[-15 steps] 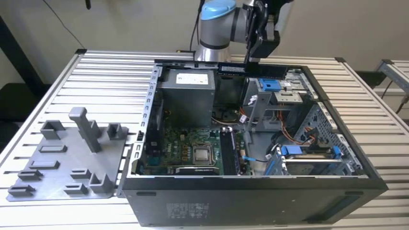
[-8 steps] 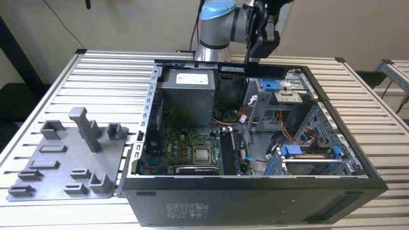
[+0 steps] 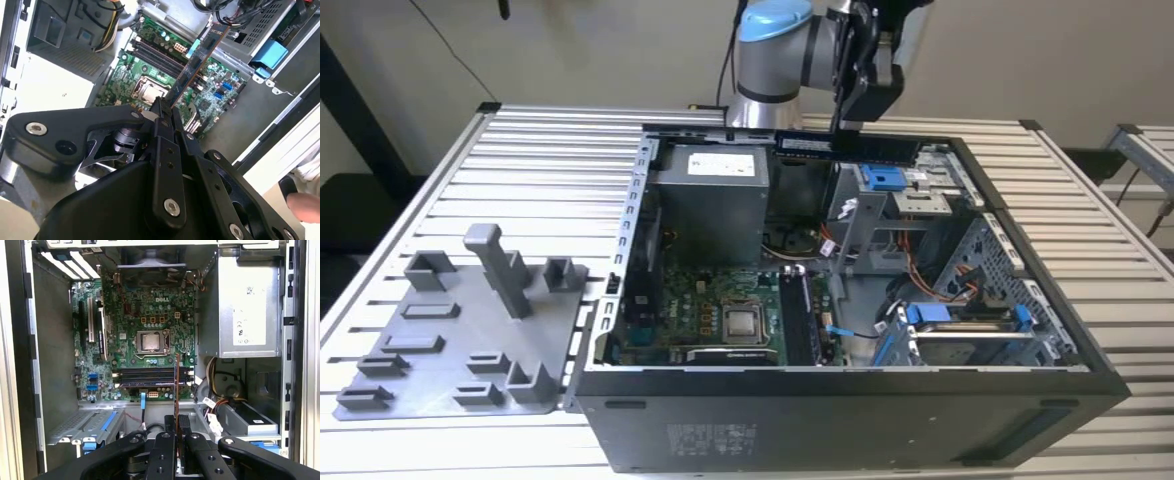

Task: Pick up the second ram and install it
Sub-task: 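Insert the second ram into the second slot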

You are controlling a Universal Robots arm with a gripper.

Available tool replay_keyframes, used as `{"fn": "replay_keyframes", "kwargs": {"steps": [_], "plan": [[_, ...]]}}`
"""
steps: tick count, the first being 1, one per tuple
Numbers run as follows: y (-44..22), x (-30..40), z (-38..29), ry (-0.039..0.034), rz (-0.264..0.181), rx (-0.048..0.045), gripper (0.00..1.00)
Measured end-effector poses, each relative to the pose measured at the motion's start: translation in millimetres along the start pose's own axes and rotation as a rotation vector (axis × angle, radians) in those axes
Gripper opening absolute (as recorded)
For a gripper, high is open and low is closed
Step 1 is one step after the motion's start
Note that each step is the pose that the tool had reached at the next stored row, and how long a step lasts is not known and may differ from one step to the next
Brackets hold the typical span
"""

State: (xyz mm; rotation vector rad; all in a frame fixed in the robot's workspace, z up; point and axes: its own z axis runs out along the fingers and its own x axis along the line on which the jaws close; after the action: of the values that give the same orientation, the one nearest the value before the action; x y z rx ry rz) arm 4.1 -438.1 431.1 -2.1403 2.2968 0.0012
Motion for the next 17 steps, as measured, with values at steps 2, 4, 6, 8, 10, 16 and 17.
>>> {"fn": "replay_keyframes", "kwargs": {"steps": [2, 4, 6, 8, 10, 16, 17], "plan": [[0.0, 0.0, 0.1, 0.0, 0.019, 0.0, 0.14], [0.0, 0.0, 0.3, 0.0001, 0.035, 0.0001, 0.14], [0.0, 0.0, 0.4, 0.0001, 0.048, 0.0001, 0.14], [0.0, 0.0, 0.5, 0.0001, 0.063, 0.0001, 0.14], [0.0, 0.0, 0.6, 0.0001, 0.077, 0.0002, 0.14], [0.0, 0.0, 0.8, 0.0002, 0.113, 0.0002, 0.14], [0.0, 0.0, 0.8, 0.0002, 0.119, 0.0002, 0.14]]}}
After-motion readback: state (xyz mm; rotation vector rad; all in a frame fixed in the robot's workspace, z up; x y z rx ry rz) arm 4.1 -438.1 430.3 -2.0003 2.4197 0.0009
